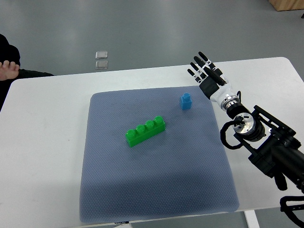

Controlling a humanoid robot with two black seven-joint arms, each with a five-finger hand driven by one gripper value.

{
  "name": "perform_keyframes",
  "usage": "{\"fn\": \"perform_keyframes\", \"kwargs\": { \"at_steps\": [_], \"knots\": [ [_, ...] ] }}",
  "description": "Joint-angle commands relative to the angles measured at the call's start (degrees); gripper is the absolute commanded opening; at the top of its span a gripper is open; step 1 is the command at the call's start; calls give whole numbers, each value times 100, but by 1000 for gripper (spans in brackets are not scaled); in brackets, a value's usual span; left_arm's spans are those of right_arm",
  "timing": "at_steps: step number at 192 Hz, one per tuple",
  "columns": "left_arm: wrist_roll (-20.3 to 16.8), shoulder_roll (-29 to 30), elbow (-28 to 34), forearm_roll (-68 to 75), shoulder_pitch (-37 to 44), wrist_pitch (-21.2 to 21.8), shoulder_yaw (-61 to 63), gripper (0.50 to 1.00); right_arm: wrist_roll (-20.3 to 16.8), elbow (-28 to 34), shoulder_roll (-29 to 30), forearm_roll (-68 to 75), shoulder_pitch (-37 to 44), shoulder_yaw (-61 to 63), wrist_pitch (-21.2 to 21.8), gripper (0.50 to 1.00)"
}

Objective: Stack blue block on green block with right hand

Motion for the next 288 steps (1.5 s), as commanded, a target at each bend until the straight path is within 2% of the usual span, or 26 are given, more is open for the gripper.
{"fn": "perform_keyframes", "kwargs": {
  "at_steps": [1,120,146,166,167,172,182,183,187,213,222,232,233,236,260,288],
  "knots": [
    [0,0,3,-1,4,0,-15,1000,4,1,-1,0,8,0,0,921],
    [-44,0,-6,-1,4,0,20,1000,-14,10,-45,-132,87,-132,35,924],
    [-44,0,3,-1,4,0,3,1000,-102,62,-378,-940,386,-149,510,921],
    [-44,0,3,-1,4,0,-6,1000,-207,62,-537,-1283,518,-220,615,921],
    [-44,0,20,-1,-5,0,3,1000,-451,54,-737,-1692,692,-350,763,921],
    [-44,0,12,-1,-5,0,20,1000,-594,62,-853,-1950,816,-448,949,921],
    [-44,0,12,-1,-5,0,20,1000,-594,62,-853,-1951,817,-448,949,921],
    [-35,0,-6,-1,-5,-9,29,1000,-794,54,-1036,-2369,1026,-631,1254,921],
    [-35,0,-6,-1,-5,-9,29,1000,-857,62,-1125,-2557,1133,-729,1379,921],
    [-35,0,-85,26,-23,-18,29,1000,-1332,71,-1636,-3788,1898,-1459,1960,924],
    [-35,0,-173,17,-23,-18,47,1000,-1473,124,-1776,-4323,2301,-1862,2284,924],
    [-35,0,-173,17,-23,-18,47,1000,-1473,124,-1776,-4324,2302,-1863,2285,924],
    [-26,0,-199,17,-23,-18,55,1000,-1508,211,-1942,-4811,2702,-2298,2755,924],
    [-26,0,-199,17,-23,-18,55,1000,-1508,229,-1978,-4921,2793,-2407,2850,924],
    [-26,0,-226,17,-49,-18,55,1000,-1587,431,-2189,-5870,3725,-3453,2850,930],
    [-35,0,-234,26,-58,-18,55,1000,-1745,449,-2101,-6003,4324,-4210,2850,930]
  ]
}}
